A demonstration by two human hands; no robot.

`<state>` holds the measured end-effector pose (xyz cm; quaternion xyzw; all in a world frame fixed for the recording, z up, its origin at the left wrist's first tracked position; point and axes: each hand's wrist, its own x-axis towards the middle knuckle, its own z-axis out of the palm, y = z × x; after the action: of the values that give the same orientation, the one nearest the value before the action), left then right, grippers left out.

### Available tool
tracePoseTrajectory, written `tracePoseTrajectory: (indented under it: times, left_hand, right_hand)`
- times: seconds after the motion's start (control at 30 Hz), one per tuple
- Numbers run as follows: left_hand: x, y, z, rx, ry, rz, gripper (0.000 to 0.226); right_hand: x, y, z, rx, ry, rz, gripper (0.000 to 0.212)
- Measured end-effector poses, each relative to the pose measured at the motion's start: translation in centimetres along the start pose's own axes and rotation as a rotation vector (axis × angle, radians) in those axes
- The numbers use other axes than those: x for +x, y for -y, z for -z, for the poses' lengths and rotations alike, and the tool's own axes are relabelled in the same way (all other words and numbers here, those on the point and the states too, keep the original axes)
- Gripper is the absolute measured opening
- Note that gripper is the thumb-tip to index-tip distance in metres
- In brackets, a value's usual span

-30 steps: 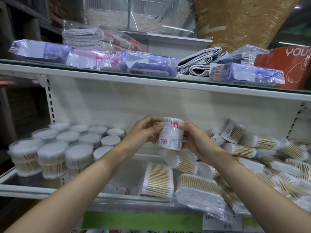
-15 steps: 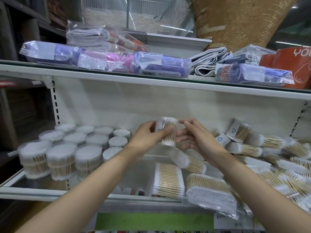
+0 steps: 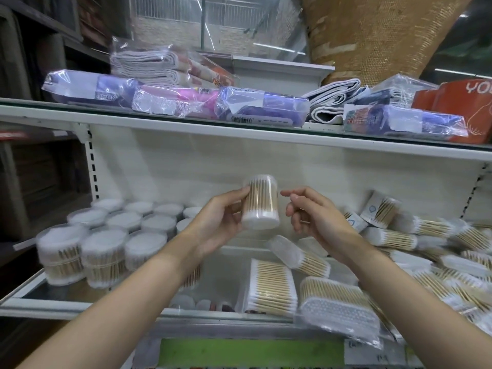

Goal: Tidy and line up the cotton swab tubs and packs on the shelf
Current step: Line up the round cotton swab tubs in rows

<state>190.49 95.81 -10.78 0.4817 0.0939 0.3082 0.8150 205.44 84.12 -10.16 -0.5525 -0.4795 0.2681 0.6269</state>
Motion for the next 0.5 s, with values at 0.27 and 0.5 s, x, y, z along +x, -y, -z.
tracePoseTrajectory:
  times: [0.27,0.5]
  left_hand:
    - [0.0,0.3,0.3,0.683,-0.327,-0.371,0.058]
    - [0.4,0.2,1.1,1.039,-0.295,-0.423,0.034]
  right_hand:
    - [0.7,0.2,-1.5,-0.168,0.042,0.068,0.017]
    - [3.0,-0.9,-3.3,-0.386,0.016,-0.063,0.040]
